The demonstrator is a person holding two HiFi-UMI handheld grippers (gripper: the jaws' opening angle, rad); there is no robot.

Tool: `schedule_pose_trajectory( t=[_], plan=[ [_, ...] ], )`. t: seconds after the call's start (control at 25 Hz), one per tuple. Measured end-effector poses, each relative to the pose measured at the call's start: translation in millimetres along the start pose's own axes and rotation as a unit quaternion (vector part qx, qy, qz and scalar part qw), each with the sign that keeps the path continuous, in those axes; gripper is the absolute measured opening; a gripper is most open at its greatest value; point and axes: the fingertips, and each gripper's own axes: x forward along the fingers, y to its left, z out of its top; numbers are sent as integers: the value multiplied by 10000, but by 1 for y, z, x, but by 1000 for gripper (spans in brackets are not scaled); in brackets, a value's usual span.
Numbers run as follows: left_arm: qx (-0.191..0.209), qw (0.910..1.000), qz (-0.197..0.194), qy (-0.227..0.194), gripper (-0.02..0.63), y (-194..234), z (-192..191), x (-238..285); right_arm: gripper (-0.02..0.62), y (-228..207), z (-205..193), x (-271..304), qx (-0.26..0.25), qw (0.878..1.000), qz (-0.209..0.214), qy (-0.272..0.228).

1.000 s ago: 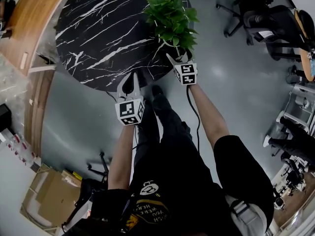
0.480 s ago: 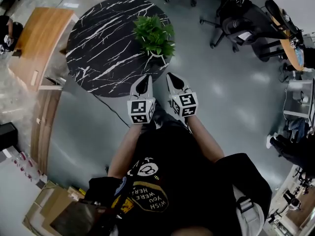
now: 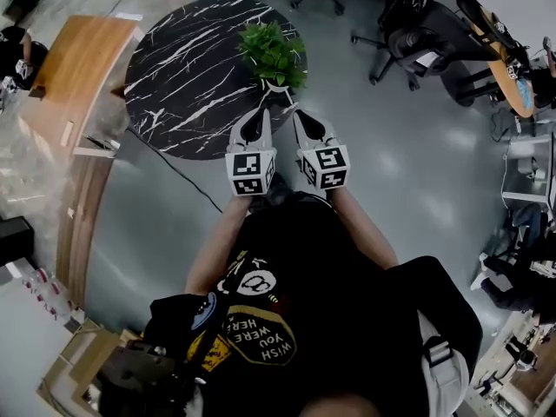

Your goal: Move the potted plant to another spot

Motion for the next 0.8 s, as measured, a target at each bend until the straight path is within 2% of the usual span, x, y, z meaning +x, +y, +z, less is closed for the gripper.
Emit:
schedule_pose_trajectory(
  t=[0.8],
  plan=[
    [34, 9997, -179, 151, 3, -12, -12, -17, 0, 15, 0, -14, 26, 10000, 68, -26]
  ],
)
